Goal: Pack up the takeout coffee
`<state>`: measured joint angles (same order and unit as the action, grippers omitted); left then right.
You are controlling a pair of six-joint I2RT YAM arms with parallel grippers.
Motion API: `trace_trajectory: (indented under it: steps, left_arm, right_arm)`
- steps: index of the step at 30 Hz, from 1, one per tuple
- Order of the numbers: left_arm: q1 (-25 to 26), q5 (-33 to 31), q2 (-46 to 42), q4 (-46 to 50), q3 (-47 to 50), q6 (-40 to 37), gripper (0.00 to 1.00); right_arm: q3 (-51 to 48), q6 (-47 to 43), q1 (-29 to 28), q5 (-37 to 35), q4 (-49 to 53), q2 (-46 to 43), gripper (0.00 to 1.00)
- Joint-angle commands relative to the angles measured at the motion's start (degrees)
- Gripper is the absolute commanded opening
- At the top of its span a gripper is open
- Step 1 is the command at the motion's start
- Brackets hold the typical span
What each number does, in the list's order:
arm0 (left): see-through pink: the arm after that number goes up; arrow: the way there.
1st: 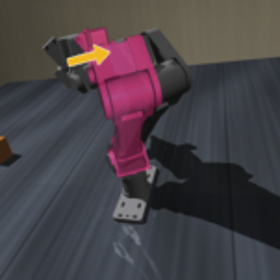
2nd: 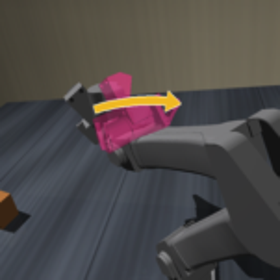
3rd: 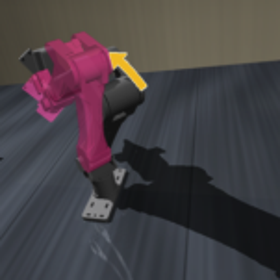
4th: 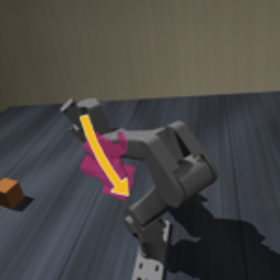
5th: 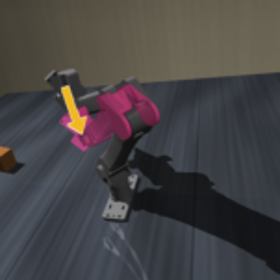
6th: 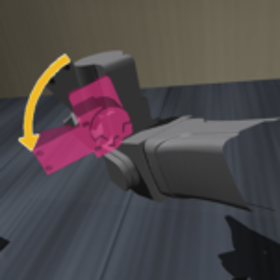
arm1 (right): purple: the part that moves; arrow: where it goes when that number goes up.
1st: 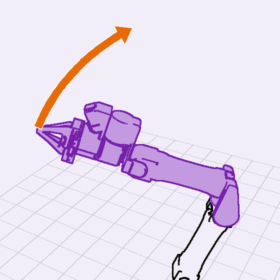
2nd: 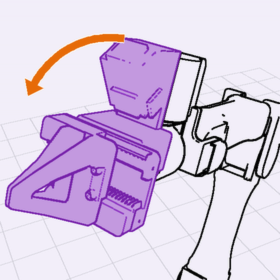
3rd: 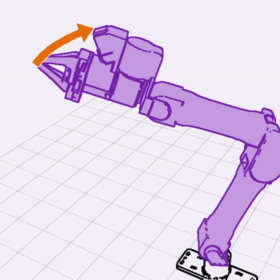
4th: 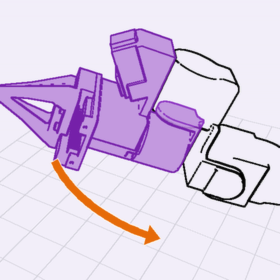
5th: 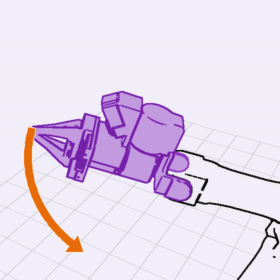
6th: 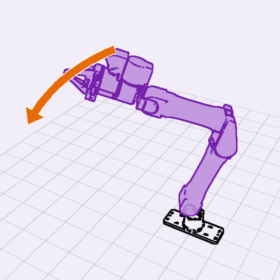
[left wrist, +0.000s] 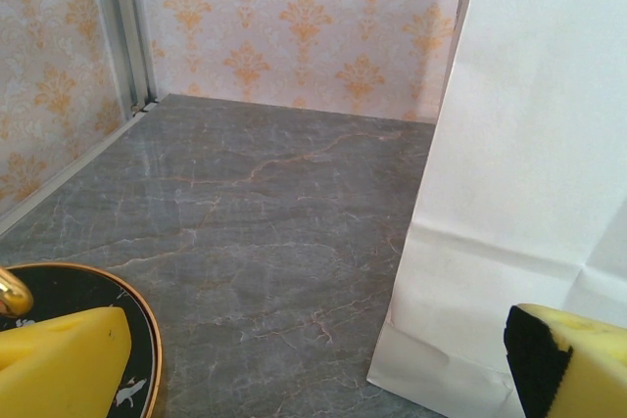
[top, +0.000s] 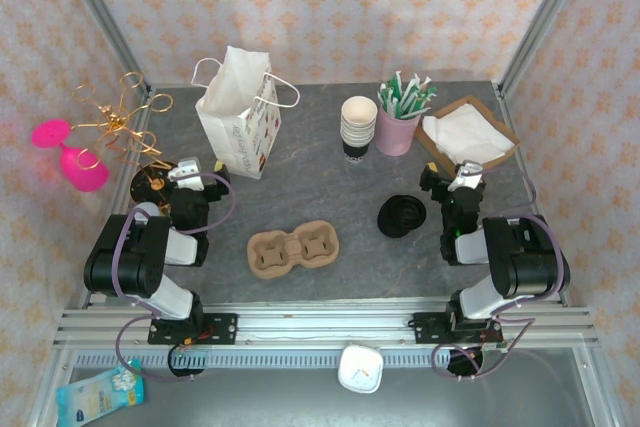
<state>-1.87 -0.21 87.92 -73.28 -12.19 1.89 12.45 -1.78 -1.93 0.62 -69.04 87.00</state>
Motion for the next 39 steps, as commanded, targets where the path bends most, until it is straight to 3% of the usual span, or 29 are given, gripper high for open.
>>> trace_trajectory:
  steps: [1,9,13,16,20,26,32,39]
  left_arm:
    - [0.21,1.47,-3.72,-2.06,1.35,-0.37,0.99]
    - [0.27,4.6,-18.05,11.98,0.74,1.31,0.99]
    - [0.26,4.34,-25.93,19.79,-1.5,9.87,0.99]
    - [0.17,2.85,-29.97,24.18,-2.89,20.94,0.99]
    - [0.18,1.17,-33.52,26.36,-1.55,29.46,0.99]
    - [1.23,9.17,-39.61,43.83,-6.62,31.42,0.99]
    - [8.28,8.23,-45.19,50.76,-7.47,34.37,0.99]
    - [20.75,6.36,-39.69,54.67,-13.22,34.04,0.99]
  right_arm:
    - [0.87,0.08,-0.09,-1.72,-0.14,-1.88,1.0]
    - [6.02,4.15,0.0,-5.5,18.33,-15.47,1.0]
    - [11.7,14.14,0.08,-4.45,33.45,-22.7,1.0]
    - [16.65,22.98,0.04,-5.99,47.62,-25.41,1.0]
    - [20.34,27.2,0.09,-1.39,56.96,-27.84,1.0]
    - [30.7,31.94,-1.05,1.97,76.72,-30.65,0.93]
    - [40.39,36.03,-4.88,3.68,89.91,-29.96,0.93]
    - [51.51,41.24,-18.92,-3.07,96.6,-22.75,0.88]
